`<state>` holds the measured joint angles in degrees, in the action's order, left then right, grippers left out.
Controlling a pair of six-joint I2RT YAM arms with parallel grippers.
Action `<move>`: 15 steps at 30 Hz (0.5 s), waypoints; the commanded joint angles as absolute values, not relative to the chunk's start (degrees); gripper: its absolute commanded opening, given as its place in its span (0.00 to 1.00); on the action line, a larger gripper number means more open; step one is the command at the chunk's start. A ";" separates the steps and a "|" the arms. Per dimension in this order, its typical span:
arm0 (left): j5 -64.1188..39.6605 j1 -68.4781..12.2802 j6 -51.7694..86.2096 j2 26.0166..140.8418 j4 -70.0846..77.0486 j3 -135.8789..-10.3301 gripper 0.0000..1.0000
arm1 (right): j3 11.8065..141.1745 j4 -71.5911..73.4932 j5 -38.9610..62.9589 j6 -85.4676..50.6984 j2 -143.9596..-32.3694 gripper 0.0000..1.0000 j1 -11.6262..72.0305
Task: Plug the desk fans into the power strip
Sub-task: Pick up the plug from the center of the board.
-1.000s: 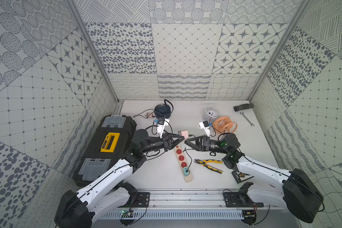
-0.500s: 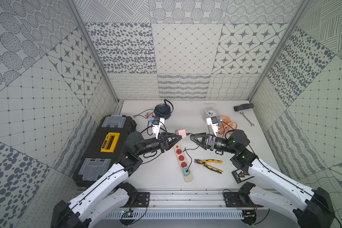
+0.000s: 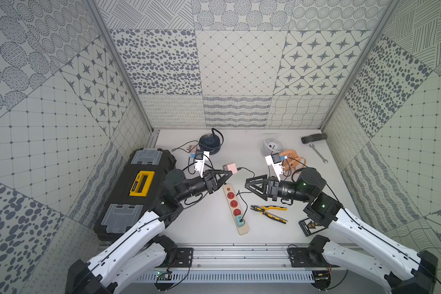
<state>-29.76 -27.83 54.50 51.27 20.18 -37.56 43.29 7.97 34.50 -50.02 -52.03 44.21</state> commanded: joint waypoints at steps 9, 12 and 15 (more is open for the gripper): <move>-41.67 -28.30 59.36 53.81 35.89 -37.71 0.00 | 46.03 16.01 31.15 -47.97 -56.24 0.68 45.00; -43.11 -28.31 59.91 53.59 36.42 -38.27 0.00 | 46.15 16.33 31.44 -47.56 -57.20 0.67 45.00; -44.89 -28.30 60.96 53.74 37.53 -38.34 0.00 | 47.06 18.61 33.16 -47.93 -58.52 0.66 45.00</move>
<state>-37.91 -27.83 58.50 53.54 28.34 -37.56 44.71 13.61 32.40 -48.99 -57.43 44.84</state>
